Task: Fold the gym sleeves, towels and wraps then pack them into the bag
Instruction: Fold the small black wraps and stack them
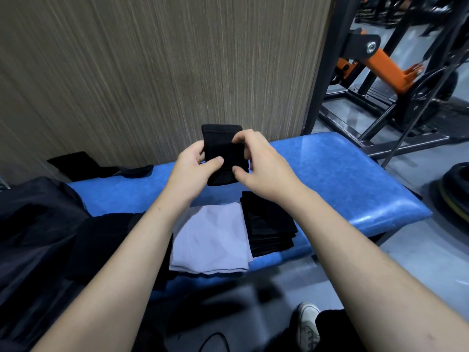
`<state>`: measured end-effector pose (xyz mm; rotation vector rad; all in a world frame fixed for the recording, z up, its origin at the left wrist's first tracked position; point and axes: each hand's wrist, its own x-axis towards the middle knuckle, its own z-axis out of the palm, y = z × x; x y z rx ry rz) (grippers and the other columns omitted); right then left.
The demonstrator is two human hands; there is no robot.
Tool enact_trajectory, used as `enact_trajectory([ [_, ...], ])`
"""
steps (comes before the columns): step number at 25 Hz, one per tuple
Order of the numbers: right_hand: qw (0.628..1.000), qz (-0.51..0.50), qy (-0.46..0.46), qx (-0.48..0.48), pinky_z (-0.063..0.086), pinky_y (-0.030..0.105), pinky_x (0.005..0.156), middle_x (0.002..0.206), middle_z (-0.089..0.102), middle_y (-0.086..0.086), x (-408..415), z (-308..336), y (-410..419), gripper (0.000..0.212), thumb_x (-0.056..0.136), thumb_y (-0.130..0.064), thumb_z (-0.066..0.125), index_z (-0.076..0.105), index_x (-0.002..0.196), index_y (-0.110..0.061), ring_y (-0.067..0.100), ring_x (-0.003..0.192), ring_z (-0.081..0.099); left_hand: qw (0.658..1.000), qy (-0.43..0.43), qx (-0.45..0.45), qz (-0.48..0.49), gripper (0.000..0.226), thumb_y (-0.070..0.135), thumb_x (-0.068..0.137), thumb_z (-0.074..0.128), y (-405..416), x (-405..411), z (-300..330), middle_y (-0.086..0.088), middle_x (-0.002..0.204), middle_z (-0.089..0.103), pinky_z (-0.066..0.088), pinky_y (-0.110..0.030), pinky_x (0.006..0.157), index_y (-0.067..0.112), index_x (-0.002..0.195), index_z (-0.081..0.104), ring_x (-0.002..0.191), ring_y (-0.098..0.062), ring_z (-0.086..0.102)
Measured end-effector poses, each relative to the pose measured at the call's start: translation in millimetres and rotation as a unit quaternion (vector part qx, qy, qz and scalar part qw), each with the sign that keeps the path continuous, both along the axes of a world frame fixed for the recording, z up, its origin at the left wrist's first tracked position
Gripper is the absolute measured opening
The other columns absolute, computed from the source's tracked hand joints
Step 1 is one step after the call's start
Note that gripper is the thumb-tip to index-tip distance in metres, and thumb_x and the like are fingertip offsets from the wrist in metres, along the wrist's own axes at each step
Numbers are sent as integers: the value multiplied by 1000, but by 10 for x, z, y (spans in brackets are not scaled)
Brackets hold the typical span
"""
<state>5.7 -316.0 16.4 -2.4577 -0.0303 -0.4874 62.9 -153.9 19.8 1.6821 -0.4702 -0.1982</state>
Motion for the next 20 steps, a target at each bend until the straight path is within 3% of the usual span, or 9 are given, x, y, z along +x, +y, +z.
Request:
enact_trajectory([
  [3,992,-8,18,128,50,33,81,117,45,-3,3,-13,-103,35,86,-23,70,52,115,-29,15,85,58,998,35,-52,-2,33,-3,98,51,15,37,-18,-9,110,72,54,-32,84,6,129,55,102,-18,69],
  [6,952,43,55,298,47,28,68,98,54,4,-27,32,-135,30,85,-7,71,58,110,-17,20,67,50,995,51,-86,-16,48,-3,97,53,18,43,-44,-11,108,72,56,-37,83,20,138,43,96,-24,71],
  [8,950,49,57,303,46,28,61,86,46,7,-38,43,-128,29,82,-1,71,60,106,-14,18,65,44,999,5,-35,-13,57,2,95,58,20,-3,-40,-9,110,70,58,-36,81,34,137,37,86,-25,71],
  [11,954,26,77,289,42,29,59,88,55,7,-48,46,-131,31,80,-1,68,60,103,-19,18,66,47,980,-141,138,9,42,14,92,62,28,-60,-20,8,103,61,50,-30,70,40,123,49,62,-12,55],
  [15,958,16,124,259,43,24,52,91,57,6,-138,90,-185,31,81,-3,66,59,105,-20,18,67,54,939,-216,268,-12,28,28,89,66,69,-80,47,11,98,60,41,-21,70,40,114,59,78,-2,56],
  [18,956,19,154,248,47,28,54,89,56,8,-249,154,-254,30,81,-1,65,59,106,-18,21,63,56,929,-236,285,-28,28,31,87,70,54,-136,126,13,92,62,38,-8,72,39,114,63,86,1,56],
  [20,958,14,168,232,50,34,58,88,57,10,-335,203,-319,30,82,1,64,59,106,-16,22,63,56,928,-233,287,-37,26,33,87,70,6,-197,153,18,84,59,37,-10,68,40,112,65,80,4,55],
])
